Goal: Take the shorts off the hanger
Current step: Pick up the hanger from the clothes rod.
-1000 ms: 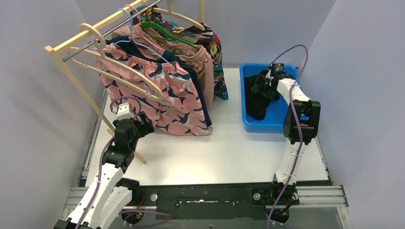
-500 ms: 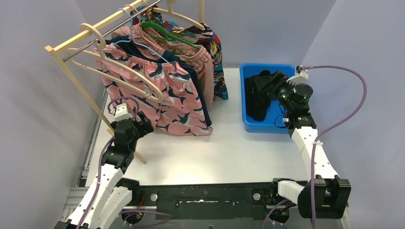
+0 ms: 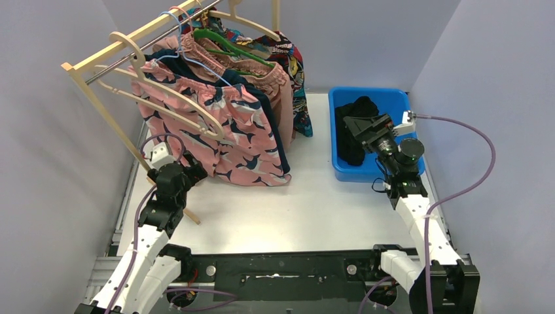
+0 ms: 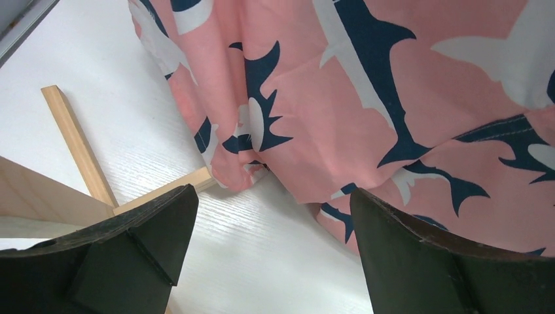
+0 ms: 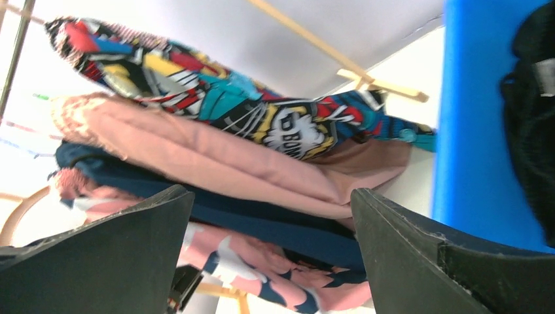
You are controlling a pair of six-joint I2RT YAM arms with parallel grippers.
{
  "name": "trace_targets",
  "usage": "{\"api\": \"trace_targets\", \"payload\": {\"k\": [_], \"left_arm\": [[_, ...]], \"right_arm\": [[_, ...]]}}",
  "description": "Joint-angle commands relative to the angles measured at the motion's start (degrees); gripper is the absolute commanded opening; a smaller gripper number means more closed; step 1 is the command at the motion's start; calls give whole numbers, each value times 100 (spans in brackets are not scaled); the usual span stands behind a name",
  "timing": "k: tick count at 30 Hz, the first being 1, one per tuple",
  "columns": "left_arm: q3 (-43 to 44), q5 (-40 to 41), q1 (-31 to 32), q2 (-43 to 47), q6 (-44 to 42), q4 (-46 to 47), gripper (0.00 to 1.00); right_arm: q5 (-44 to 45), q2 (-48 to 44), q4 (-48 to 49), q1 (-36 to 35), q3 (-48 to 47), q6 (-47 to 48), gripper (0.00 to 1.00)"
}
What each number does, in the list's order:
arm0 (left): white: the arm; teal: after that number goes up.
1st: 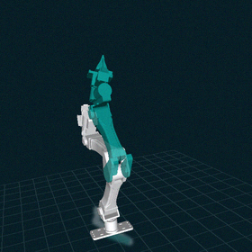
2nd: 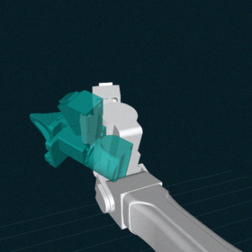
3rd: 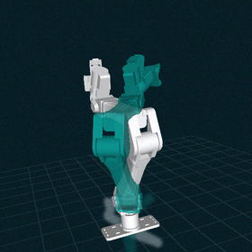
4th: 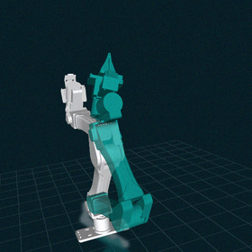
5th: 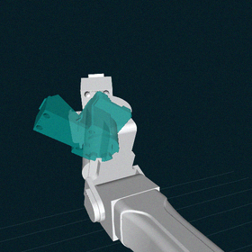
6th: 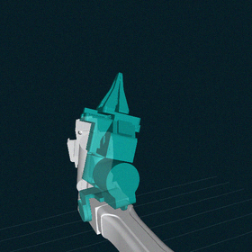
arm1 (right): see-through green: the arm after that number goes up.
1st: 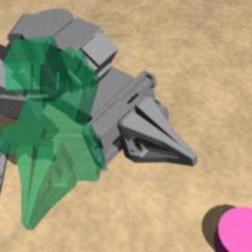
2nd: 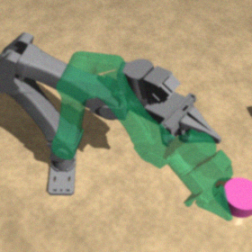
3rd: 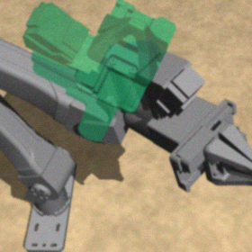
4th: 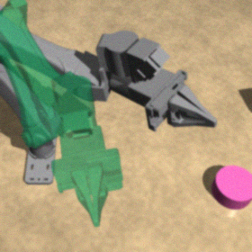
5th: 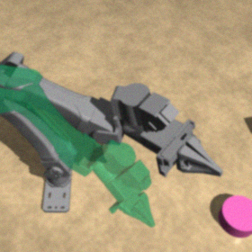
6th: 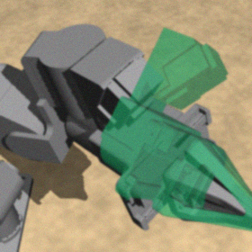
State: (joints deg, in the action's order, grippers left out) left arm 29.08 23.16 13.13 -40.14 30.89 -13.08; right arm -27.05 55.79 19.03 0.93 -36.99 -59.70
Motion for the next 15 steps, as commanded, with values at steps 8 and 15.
{"api": "trace_targets", "payload": {"k": [8, 15], "left_arm": [[159, -48, -34, 86, -14, 450, 88], [137, -589, -36, 103, -419, 478, 88]], "right_arm": [[-340, 738, -482, -2280, -1739, 1771, 88], [-185, 1014, -707, -3266, -2070, 2961, 84]]}}
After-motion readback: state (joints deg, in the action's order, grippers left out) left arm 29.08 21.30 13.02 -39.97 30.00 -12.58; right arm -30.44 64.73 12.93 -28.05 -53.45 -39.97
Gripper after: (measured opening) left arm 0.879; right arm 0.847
